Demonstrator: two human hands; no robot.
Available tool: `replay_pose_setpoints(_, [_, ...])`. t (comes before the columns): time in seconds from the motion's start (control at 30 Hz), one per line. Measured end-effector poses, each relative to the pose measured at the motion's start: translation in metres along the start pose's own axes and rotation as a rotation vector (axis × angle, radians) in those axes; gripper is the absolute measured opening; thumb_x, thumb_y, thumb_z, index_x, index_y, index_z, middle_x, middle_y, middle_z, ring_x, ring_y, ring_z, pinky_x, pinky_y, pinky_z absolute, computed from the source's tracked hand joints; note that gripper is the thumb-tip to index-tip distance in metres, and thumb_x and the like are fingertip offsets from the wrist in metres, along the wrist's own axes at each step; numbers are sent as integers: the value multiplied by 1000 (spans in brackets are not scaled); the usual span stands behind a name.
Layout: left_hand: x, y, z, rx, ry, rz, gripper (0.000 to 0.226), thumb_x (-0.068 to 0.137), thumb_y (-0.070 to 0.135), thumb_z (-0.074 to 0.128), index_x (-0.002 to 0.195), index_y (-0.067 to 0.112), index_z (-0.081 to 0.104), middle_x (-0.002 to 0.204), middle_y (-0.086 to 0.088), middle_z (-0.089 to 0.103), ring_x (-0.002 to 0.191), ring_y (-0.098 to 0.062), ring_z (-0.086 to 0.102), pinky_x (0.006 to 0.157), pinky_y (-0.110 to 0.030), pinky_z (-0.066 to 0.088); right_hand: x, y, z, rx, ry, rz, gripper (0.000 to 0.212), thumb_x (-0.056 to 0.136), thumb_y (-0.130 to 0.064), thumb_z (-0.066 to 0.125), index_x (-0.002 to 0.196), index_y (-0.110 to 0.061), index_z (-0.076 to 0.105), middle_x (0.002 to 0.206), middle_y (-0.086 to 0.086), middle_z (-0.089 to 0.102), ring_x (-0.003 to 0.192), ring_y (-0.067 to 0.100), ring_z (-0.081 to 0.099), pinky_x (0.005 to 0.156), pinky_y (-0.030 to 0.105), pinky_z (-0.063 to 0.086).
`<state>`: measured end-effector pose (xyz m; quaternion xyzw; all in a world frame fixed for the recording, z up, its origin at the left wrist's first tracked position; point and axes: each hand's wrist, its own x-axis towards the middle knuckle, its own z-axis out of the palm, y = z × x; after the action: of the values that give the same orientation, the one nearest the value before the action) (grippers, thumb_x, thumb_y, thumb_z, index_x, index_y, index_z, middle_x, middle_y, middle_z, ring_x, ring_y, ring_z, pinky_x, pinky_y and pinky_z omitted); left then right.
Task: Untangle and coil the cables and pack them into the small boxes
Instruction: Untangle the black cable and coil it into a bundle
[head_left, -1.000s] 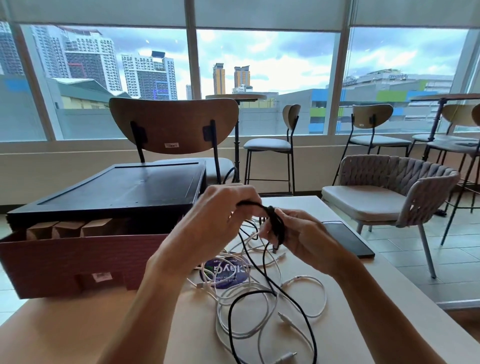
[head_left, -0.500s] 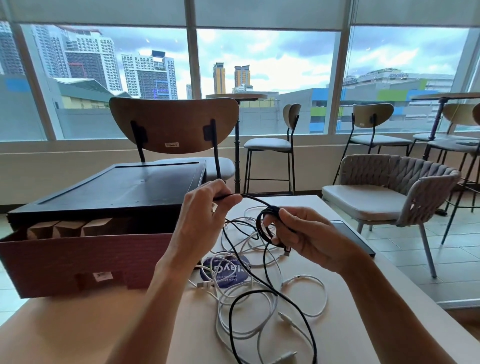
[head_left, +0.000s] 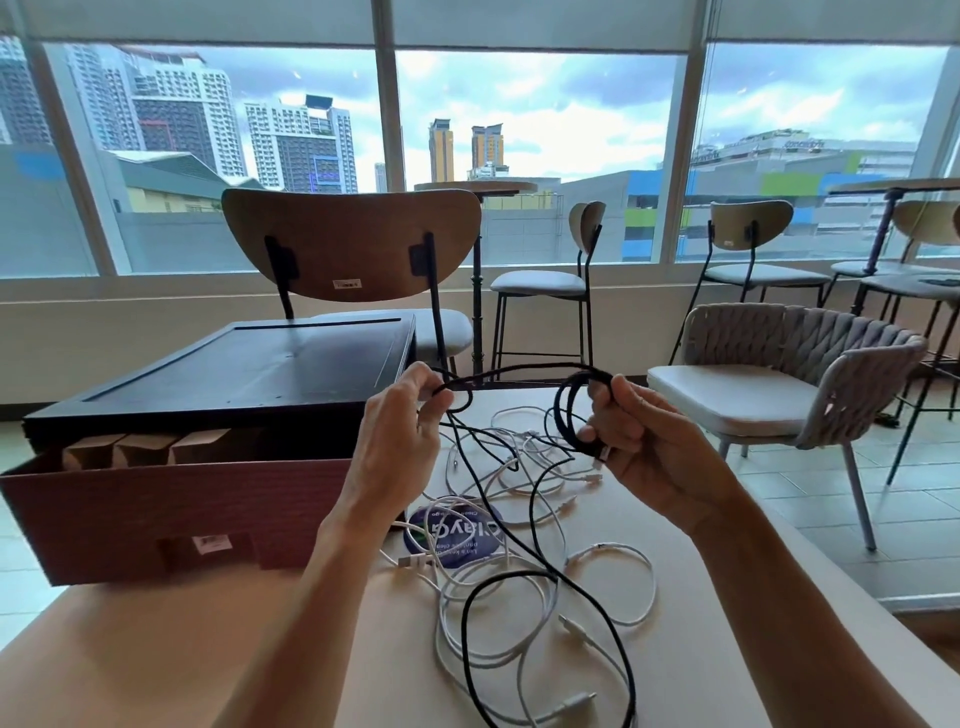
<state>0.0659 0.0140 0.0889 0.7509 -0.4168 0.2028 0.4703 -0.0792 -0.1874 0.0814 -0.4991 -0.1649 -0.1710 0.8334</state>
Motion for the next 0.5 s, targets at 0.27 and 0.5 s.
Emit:
replay_pose_setpoints(0.27, [1, 10, 1, -483, -73, -342, 10, 101, 14, 54, 91, 15, 58, 86, 1, 70, 92, -25, 70, 89, -42, 57, 4, -4, 1, 244, 154, -61, 33, 106, -23, 33, 89, -9, 58, 56, -9, 38, 47, 6, 36, 74, 20, 52])
replay_pose_setpoints(0.5, [4, 17, -9, -1112, -34, -531, 14, 94, -1, 57, 91, 13, 62, 81, -3, 64, 75, -11, 66, 80, -30, 59, 8, -2, -2, 268, 333, -74, 23, 103, -23, 40, 89, -10, 54, 55, -10, 38, 45, 6, 35, 69, 19, 52])
